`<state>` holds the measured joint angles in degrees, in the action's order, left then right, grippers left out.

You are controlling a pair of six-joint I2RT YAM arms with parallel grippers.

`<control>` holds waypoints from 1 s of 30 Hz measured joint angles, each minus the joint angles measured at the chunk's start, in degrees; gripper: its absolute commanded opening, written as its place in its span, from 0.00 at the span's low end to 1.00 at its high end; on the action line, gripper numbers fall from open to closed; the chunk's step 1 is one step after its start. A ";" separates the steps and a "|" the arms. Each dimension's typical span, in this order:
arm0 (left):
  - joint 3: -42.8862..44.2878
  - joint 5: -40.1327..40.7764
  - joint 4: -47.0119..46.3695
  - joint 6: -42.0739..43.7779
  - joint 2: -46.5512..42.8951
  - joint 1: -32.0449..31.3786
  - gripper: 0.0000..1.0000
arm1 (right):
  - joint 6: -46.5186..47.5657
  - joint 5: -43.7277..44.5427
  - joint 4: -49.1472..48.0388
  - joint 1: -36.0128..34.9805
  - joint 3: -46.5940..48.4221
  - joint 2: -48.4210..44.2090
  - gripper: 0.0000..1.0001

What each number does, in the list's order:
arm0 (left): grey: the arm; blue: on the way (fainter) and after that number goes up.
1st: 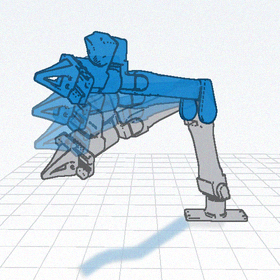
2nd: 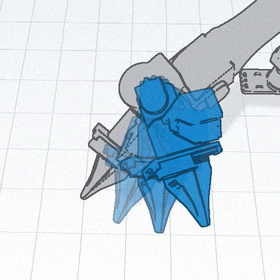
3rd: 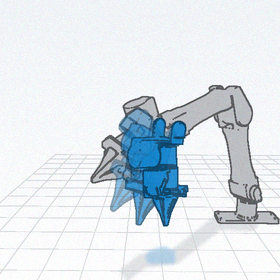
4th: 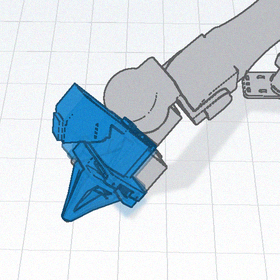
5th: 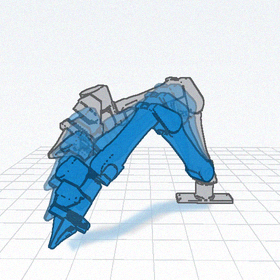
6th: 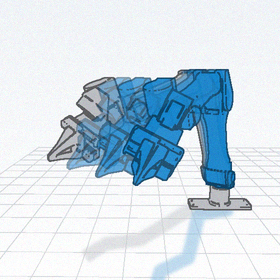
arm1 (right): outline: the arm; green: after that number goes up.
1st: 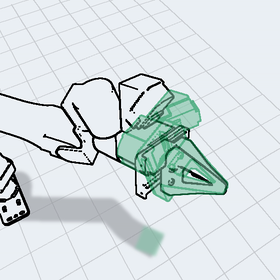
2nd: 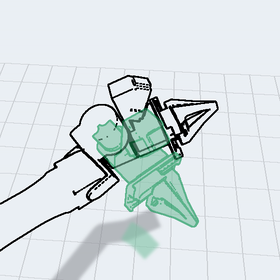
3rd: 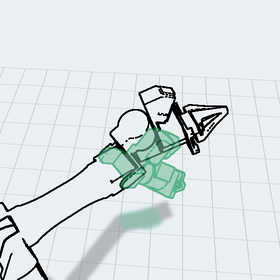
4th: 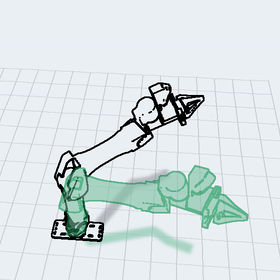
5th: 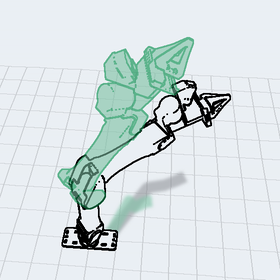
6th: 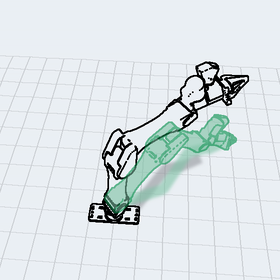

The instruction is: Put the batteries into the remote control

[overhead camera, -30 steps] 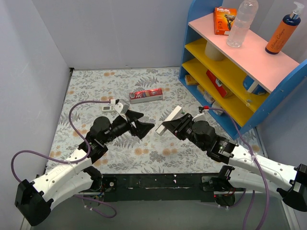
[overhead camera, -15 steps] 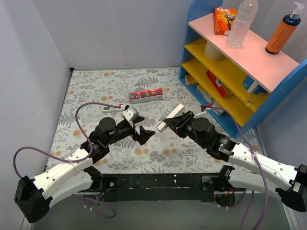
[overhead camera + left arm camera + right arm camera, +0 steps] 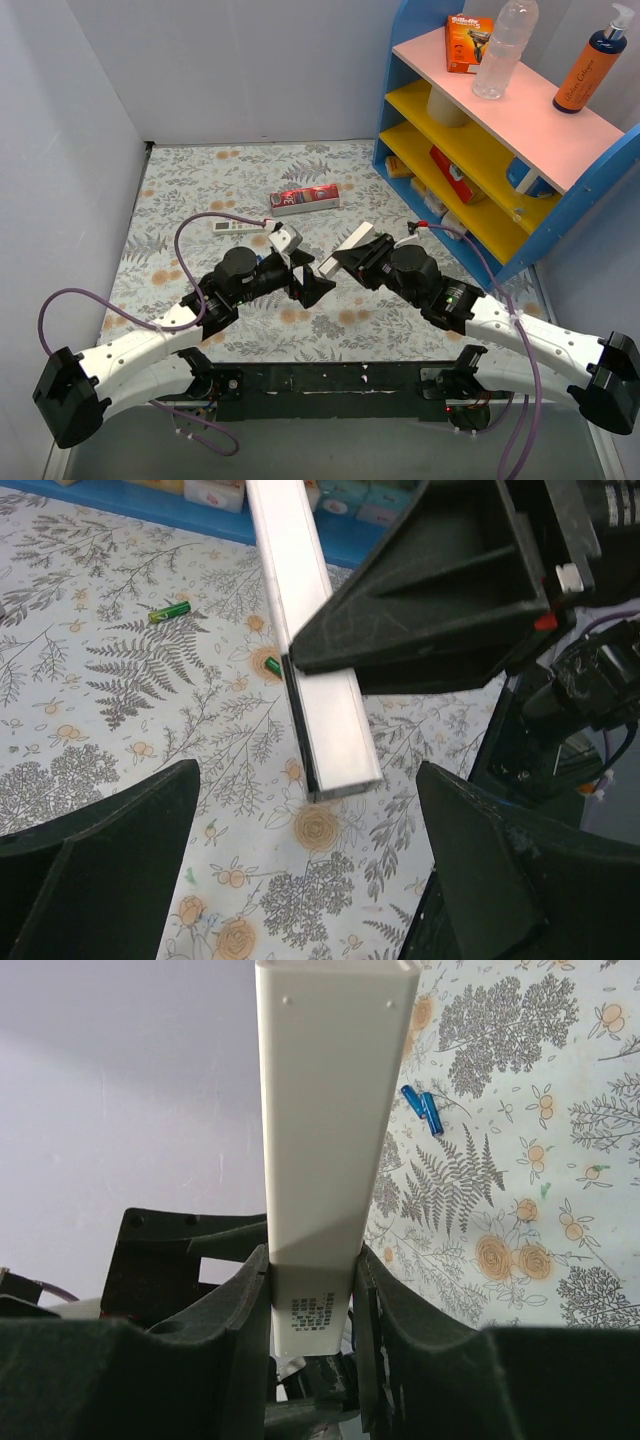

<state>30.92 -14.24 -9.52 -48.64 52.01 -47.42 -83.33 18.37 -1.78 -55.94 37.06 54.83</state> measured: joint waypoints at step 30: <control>-0.61 9.35 -2.58 -16.52 4.48 -1.22 0.00 | 9.03 -1.22 -6.05 0.04 -3.10 -0.70 0.62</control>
<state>30.30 -4.89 -12.10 -65.17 56.49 -48.64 -74.30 17.15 -7.84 -55.90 33.95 54.13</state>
